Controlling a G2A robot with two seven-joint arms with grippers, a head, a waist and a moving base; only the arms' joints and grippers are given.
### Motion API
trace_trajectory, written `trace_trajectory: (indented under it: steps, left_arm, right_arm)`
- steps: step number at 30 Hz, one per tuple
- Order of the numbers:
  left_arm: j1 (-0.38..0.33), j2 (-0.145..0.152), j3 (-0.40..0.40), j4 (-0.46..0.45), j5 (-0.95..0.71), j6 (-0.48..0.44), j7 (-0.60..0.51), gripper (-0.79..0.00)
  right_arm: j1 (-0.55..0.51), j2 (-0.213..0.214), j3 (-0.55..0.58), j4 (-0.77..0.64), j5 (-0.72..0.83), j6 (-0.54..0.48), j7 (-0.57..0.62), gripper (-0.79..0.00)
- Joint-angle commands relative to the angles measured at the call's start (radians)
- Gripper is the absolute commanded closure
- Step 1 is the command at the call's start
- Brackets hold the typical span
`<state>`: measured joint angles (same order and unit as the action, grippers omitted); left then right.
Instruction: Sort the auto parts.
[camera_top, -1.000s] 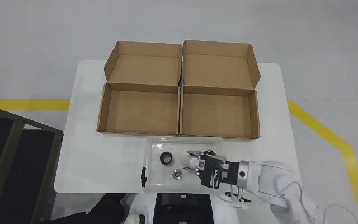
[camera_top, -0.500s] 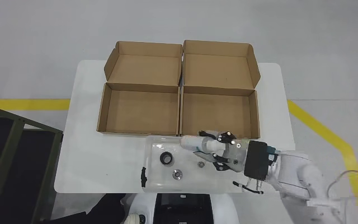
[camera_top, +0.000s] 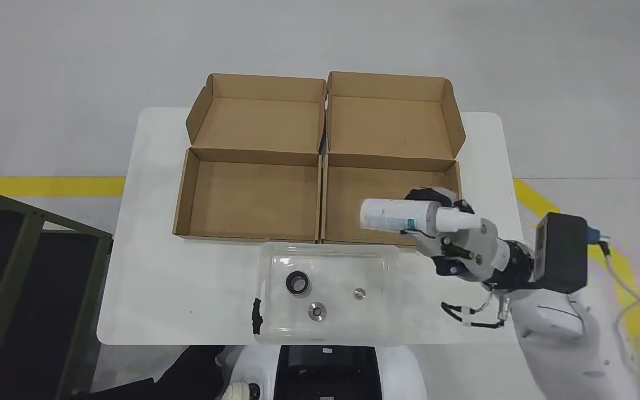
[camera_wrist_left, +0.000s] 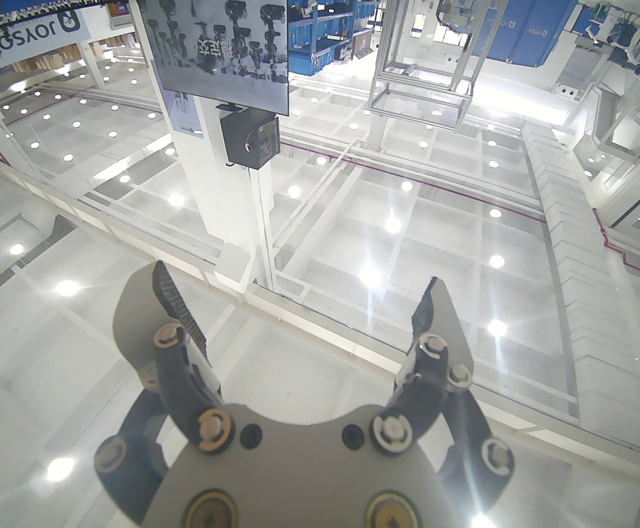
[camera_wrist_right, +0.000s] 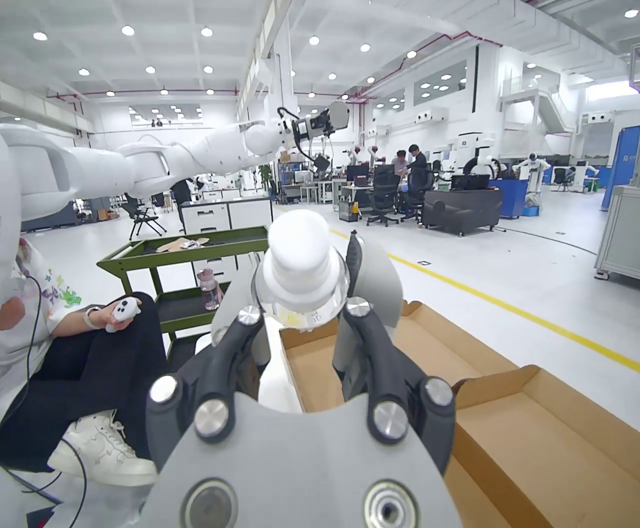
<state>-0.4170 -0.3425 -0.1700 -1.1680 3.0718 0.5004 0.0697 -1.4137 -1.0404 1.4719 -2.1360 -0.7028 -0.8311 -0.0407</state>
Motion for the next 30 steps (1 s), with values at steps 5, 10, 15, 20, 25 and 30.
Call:
trace_trajectory:
  steps: [5, 10, 15, 20, 25, 30]
  left_arm:
    - [0.000, 0.000, 0.000, 0.000, 0.000, 0.000, 0.000, -0.785]
    - [0.000, 0.000, 0.000, 0.000, 0.000, 0.000, 0.000, -0.785]
    - [0.000, 0.000, 0.000, 0.000, 0.000, 0.000, 0.000, -0.785]
    - [0.000, 0.000, 0.000, 0.000, 0.000, 0.000, 0.000, -0.785]
    - [0.000, 0.000, 0.000, 0.000, 0.000, 0.000, 0.000, -0.785]
    - [0.000, 0.000, 0.000, 0.000, 0.000, 0.000, 0.000, -0.785]
  right_arm:
    - [-0.019, -0.004, 0.035, -0.015, -0.004, -0.015, -0.065, 0.000]
    - [-0.032, -0.008, 0.037, -0.023, -0.037, -0.014, -0.094, 0.000]
    - [-0.015, -0.013, 0.018, -0.012, -0.056, -0.012, -0.111, 0.000]
    - [-0.019, -0.017, 0.005, -0.003, -0.078, -0.013, -0.124, 0.000]
    - [-0.018, -0.018, -0.009, 0.015, -0.130, 0.000, -0.085, 0.000]
    - [-0.017, -0.025, -0.057, 0.045, -0.234, 0.076, -0.062, 0.000]
